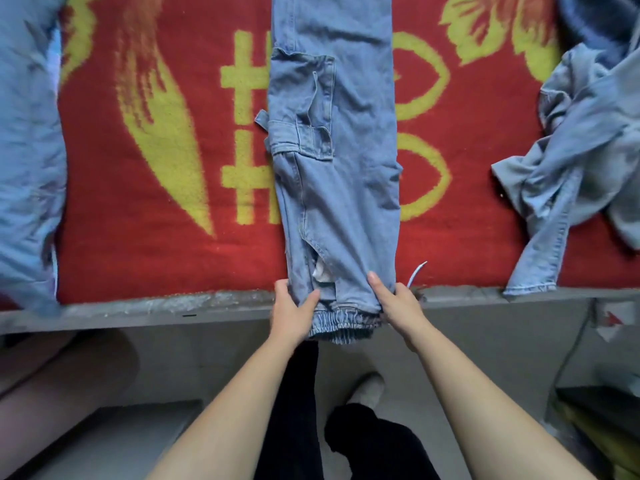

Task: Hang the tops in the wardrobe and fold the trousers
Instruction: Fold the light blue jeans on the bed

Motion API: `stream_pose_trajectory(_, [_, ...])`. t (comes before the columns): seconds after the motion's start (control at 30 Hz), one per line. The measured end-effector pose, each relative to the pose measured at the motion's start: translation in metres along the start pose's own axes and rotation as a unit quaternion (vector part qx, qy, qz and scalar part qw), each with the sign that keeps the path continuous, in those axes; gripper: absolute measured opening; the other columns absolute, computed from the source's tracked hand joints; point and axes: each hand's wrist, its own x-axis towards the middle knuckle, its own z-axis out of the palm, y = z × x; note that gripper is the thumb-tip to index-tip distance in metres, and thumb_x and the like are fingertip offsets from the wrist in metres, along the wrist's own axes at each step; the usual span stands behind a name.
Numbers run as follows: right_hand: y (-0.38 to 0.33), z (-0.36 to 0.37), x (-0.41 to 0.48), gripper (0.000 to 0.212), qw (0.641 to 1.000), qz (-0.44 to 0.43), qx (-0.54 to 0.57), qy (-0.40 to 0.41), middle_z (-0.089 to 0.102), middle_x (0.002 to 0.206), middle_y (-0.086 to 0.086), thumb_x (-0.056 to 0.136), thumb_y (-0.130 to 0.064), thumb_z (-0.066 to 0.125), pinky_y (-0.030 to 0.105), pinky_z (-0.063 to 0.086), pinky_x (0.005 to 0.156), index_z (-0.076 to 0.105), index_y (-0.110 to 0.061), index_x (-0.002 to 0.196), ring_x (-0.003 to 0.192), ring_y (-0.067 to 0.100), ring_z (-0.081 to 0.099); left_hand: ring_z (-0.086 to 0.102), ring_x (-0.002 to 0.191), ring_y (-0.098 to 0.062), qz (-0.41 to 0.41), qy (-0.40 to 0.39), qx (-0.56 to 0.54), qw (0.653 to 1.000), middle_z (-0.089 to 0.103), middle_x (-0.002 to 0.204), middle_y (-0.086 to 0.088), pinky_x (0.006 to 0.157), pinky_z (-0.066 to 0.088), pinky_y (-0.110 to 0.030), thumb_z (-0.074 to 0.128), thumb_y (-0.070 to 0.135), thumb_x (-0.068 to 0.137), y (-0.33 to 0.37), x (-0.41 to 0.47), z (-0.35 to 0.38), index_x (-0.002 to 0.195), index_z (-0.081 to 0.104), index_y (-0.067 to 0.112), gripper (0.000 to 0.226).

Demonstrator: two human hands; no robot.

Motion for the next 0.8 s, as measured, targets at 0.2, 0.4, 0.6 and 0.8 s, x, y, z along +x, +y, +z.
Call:
stream_pose_trajectory(0.2, [0.024,-0.008,-0.041,0.066,0.993,-0.071,0.089,0.017,0.069,0.109,0.005,0.073,-0.069,0.064,0.040,0.051,0.094,0.064,-0.014,0.110,0.101,0.023,0.065,0.066,0.087,-0.017,-0.024,0.045,-0.117,0.992,0.069,0.100,-0.002,0.075,0.055,-0.031,0.075,0.037,0.081,-0.010,-0.061,-0.009,0.112,0.058,0.009,0.045])
stream_pose_trajectory(0.4, [0.064,-0.028,-0.096,0.033,0.983,-0.019,0.145,-0.107,0.053,0.068,0.006,0.085,-0.048,0.064,0.030,0.039,0.057,0.061,-0.016,0.091,0.044,0.013,0.046,0.069,0.075,-0.027,-0.075,0.000,-0.241,0.968,0.072,0.090,-0.012,0.067,0.056,-0.041,0.070,0.023,0.076,-0.030,-0.138,-0.008,0.104,0.066,0.003,0.035])
stream_pose_trajectory(0.6, [0.078,-0.045,-0.097,0.056,0.986,-0.046,0.139,-0.078,0.062,0.089,0.004,0.082,-0.049,0.066,0.021,0.042,0.042,0.048,-0.017,0.123,0.040,0.005,0.053,0.067,0.075,-0.028,-0.097,0.004,-0.279,0.955,0.070,0.105,-0.018,0.059,0.056,-0.039,0.078,0.028,0.061,-0.030,-0.155,-0.001,0.127,0.053,0.002,0.075])
stream_pose_trajectory(0.8, [0.026,-0.058,-0.078,0.024,0.991,-0.064,0.103,-0.064,0.057,0.079,0.001,0.090,-0.039,0.055,0.020,0.042,0.042,0.053,-0.025,0.110,0.043,0.013,0.052,0.040,0.032,-0.010,-0.141,-0.071,-0.249,0.956,0.048,0.041,0.002,0.041,0.049,-0.024,0.056,0.020,0.091,0.021,-0.124,-0.011,0.068,0.050,0.014,0.024])
